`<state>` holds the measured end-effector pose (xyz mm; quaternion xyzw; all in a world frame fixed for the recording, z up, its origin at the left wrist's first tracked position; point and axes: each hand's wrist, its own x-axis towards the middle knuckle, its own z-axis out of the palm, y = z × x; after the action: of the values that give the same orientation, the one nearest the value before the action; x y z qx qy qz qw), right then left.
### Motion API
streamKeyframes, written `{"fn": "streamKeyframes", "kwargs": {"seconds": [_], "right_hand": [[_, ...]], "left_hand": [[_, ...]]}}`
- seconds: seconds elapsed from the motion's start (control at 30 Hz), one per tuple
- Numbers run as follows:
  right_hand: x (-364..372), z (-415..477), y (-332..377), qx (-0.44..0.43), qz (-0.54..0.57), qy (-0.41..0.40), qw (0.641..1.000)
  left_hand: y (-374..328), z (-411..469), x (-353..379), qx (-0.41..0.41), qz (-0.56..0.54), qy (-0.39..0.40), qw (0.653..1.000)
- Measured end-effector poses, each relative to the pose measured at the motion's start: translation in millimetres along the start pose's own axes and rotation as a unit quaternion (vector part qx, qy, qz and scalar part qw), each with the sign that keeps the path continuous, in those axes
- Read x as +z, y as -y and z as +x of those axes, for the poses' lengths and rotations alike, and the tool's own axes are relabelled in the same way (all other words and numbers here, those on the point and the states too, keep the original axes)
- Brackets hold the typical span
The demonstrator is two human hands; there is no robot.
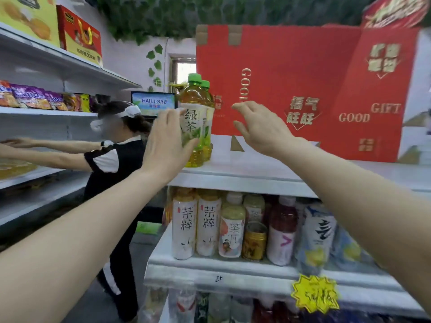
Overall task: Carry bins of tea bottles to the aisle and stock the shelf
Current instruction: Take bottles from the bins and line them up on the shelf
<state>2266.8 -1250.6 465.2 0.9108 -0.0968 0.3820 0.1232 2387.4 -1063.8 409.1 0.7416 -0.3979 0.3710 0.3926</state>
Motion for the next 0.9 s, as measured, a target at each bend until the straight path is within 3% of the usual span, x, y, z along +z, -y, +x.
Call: {"fn": "streamKeyframes", "kwargs": {"seconds": [0.23, 0.37, 0.67, 0.9], "right_hand": [[-35, -113, 18, -0.028, -0.162, 0.048, 0.985], [-43, -169, 26, -0.015, -0.196, 0.081, 0.977], [-16, -304, 39, 0.031, -0.168, 0.133, 0.976], [53, -449, 55, 0.079, -0.073, 0.2, 0.974]], "left_hand": [[-25, -67, -8, 0.141, 0.016, 0.102, 0.985], [-40, -103, -6, 0.197, 0.018, 0.147, 0.969], [-50, -192, 33, 0.225, -0.005, 0.24, 0.944], [-31, -320, 90, 0.204, -0.004, 0.351, 0.914]]}}
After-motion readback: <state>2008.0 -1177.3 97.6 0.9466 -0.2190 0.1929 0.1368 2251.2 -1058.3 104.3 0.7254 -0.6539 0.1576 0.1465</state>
